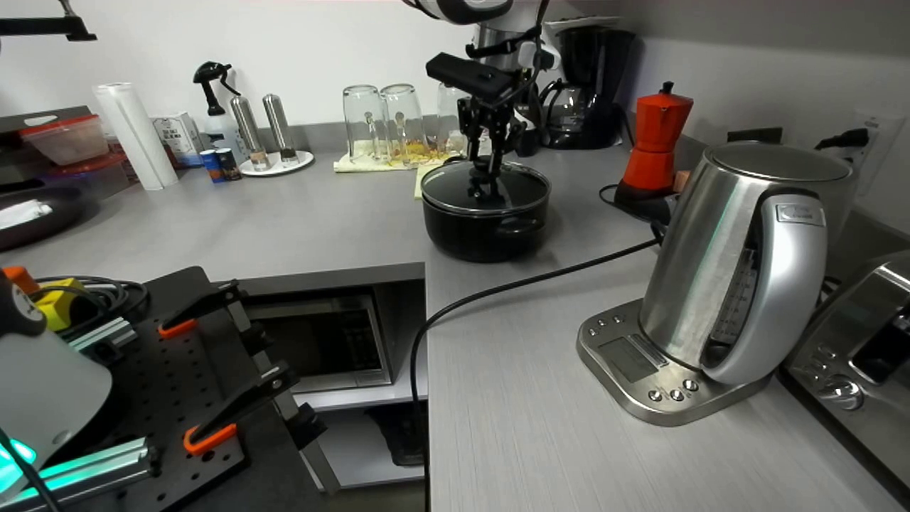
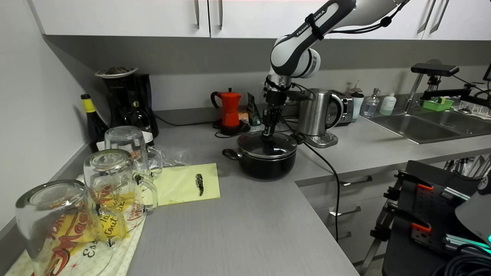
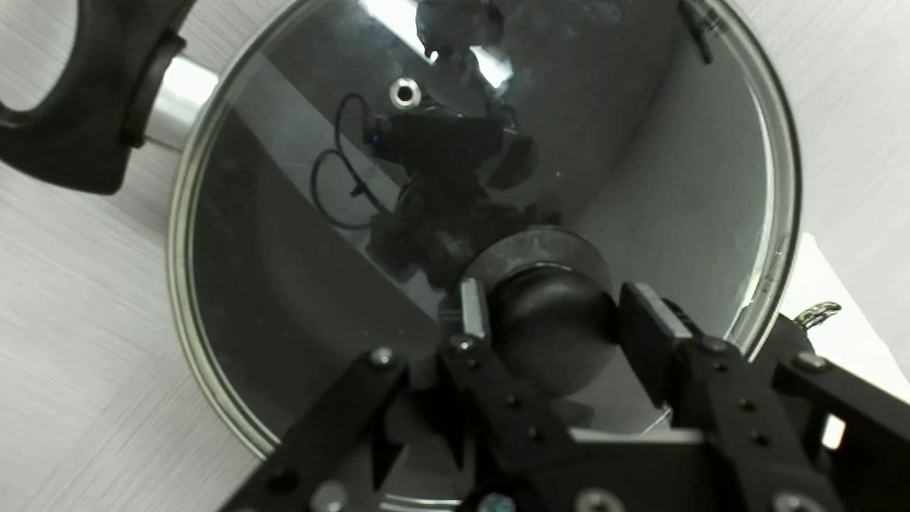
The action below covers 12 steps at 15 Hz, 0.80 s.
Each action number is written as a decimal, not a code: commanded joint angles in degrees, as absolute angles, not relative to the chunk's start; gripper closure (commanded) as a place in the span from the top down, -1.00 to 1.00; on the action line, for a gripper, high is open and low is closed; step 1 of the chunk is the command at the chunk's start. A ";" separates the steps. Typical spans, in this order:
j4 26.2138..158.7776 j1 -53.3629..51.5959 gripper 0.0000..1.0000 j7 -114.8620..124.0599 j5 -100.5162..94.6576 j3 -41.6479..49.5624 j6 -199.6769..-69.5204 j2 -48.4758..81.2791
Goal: Put the glass lid on the black pot.
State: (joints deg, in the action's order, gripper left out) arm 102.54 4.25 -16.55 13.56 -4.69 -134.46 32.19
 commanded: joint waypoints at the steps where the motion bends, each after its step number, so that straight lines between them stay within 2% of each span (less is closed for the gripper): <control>1: 101.43 5.62 -0.51 -17.04 14.41 -5.90 -134.07 32.19; 12: 101.97 7.39 -0.51 -18.07 16.72 -6.72 -136.25 32.78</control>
